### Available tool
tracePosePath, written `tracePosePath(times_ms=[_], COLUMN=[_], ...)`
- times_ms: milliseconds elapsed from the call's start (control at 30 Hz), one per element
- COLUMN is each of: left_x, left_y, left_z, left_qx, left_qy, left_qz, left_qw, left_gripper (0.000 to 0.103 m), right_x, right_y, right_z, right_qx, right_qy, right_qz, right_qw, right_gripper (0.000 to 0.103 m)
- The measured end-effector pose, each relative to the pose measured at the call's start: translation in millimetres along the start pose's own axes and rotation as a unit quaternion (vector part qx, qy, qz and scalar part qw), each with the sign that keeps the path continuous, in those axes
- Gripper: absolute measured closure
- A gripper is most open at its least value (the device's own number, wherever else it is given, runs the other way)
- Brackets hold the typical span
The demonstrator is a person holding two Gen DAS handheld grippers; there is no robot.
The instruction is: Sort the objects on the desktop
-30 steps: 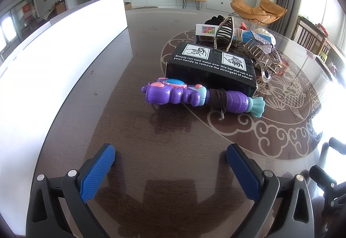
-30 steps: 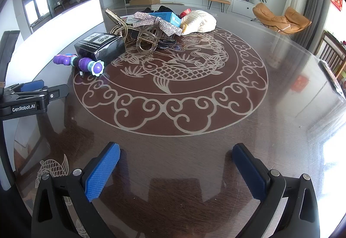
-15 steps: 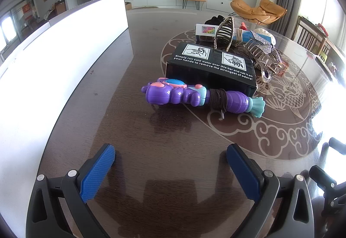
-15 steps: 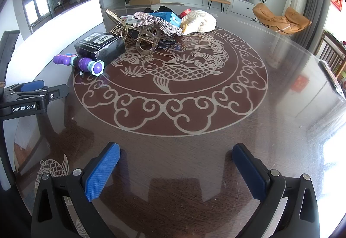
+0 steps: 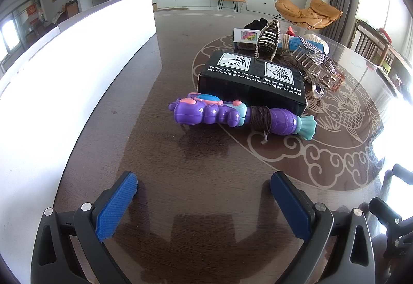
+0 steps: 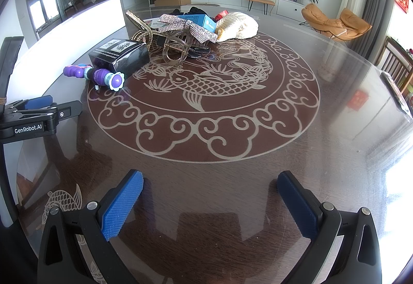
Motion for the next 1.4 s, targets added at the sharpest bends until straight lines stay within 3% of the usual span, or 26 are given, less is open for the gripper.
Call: tracePosePath(times_ms=[1300, 1400], left_x=[-1.3, 0.5], left_y=[-0.2, 3.5], left_z=[0.0, -0.3], left_qx=[0.000, -0.014], left_qy=[0.000, 0.012], left_qz=[0.000, -0.010], left_qw=[1.0000, 0.9998], left_gripper=[0.000, 0.000], right_x=[-0.2, -0.2], right_y=[0.3, 0.2], right_z=[0.3, 0.3], right_qx=[0.000, 0.000], right_qy=[0.000, 0.000], right_qz=[0.000, 0.000], right_qw=[1.000, 1.000], right_gripper=[0.000, 0.000])
Point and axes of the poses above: each gripper's, at about its wrist camera, not at the fingertips, and y roughly the way its jaws point, x to its right, z to its top, the point moved 7 cm from there along y, roughly the way its jaws point, and after that the axes turned 12 degrees about -z, right-handed, at the moved point
